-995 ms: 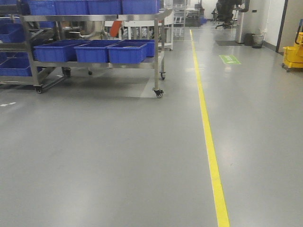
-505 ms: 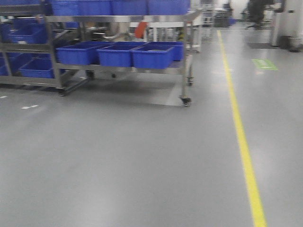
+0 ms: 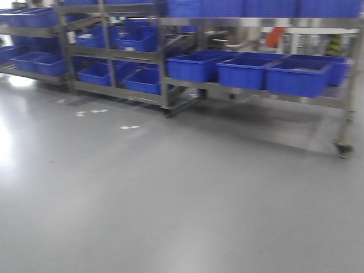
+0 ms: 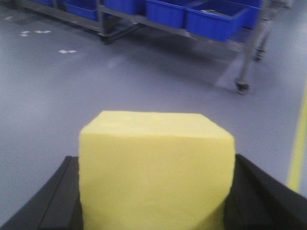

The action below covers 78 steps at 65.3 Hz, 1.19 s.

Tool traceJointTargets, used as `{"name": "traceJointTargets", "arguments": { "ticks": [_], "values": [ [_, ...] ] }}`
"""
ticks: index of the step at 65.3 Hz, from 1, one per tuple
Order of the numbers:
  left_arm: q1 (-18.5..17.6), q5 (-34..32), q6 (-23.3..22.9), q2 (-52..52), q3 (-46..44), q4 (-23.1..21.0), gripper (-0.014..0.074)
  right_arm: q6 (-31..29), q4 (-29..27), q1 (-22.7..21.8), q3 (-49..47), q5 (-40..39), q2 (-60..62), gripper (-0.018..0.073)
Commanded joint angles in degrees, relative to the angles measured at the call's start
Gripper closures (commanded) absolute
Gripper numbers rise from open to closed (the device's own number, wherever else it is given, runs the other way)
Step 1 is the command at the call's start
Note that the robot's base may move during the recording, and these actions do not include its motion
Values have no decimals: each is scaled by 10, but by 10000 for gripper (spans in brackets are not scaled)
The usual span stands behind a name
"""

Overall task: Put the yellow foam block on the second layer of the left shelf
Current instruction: 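Drive the base to the shelf of blue bins holding the cube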

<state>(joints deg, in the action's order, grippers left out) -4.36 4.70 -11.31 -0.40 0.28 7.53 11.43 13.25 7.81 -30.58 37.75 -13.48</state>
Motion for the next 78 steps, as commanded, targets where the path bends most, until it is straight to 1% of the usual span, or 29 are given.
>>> {"name": "traceJointTargets", "arguments": {
  "ticks": [1, 78],
  "values": [
    [-3, -47, -2, 4, 15, -2, 460, -4, 11, -3, -13, -46, -7, 251],
    [-3, -47, -2, 4, 15, -2, 460, -4, 11, -3, -13, -46, -7, 251]
  ]
}}
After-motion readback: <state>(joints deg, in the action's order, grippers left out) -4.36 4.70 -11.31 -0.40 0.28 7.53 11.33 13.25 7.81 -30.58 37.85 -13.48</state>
